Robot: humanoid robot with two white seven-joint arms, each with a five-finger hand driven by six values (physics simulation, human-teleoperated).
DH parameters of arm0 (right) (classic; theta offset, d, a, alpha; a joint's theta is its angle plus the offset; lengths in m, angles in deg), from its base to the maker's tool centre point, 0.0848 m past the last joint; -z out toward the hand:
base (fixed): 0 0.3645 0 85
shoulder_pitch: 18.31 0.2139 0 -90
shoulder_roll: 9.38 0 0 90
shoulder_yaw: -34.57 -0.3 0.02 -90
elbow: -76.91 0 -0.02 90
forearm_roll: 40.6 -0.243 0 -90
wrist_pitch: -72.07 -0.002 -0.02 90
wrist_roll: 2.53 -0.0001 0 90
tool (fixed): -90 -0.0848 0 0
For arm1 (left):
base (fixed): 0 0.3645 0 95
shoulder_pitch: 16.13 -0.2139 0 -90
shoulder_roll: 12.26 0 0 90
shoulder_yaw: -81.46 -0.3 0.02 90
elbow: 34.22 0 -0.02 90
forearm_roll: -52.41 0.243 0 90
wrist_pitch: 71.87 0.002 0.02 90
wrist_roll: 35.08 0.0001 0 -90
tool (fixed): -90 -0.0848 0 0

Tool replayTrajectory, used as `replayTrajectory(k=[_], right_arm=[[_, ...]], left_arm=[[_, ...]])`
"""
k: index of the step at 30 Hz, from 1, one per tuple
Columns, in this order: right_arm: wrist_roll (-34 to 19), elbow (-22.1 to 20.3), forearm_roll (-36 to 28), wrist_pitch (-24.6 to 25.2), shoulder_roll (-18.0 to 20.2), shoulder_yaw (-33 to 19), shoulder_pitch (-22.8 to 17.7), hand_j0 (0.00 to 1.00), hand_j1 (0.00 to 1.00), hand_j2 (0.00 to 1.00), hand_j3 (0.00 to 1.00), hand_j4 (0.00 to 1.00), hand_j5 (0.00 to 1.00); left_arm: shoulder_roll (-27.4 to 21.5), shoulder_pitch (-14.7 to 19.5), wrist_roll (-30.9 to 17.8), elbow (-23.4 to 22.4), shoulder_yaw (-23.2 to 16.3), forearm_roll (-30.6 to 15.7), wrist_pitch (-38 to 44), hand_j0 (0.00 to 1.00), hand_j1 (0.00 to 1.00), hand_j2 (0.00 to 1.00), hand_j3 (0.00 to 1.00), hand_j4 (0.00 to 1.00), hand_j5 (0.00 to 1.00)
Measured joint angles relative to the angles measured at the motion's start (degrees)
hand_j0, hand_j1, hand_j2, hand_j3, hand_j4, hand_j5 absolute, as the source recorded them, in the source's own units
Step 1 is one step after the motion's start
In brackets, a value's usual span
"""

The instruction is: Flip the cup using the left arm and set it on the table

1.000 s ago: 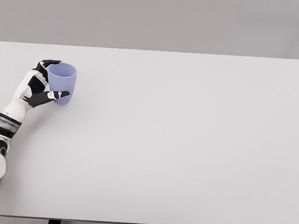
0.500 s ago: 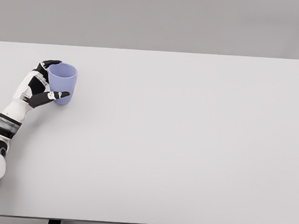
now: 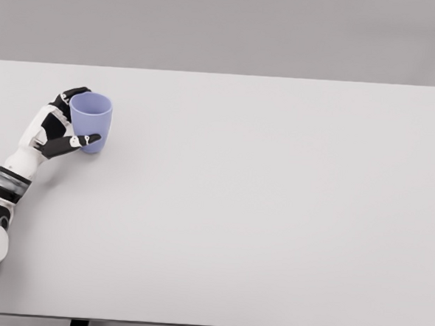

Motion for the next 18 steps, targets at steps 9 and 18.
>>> replayTrajectory(k=[9, 18], right_arm=[[0.0, 0.0, 0.0, 0.0, 0.0, 0.0, 0.0, 1.0, 1.0, 1.0, 1.0, 1.0, 1.0], [0.0, 0.0, 0.0, 0.0, 0.0, 0.0, 0.0, 1.0, 1.0, 1.0, 1.0, 1.0, 1.0]], left_arm=[[-0.06, 0.0, 0.0, 0.12, 0.0, 0.02, 0.0, 0.95, 0.95, 0.95, 0.95, 0.95, 0.95], [-0.07, -0.18, 0.0, 0.33, 0.0, 0.05, 0.0, 0.99, 0.99, 0.99, 0.99, 0.99, 0.99]])
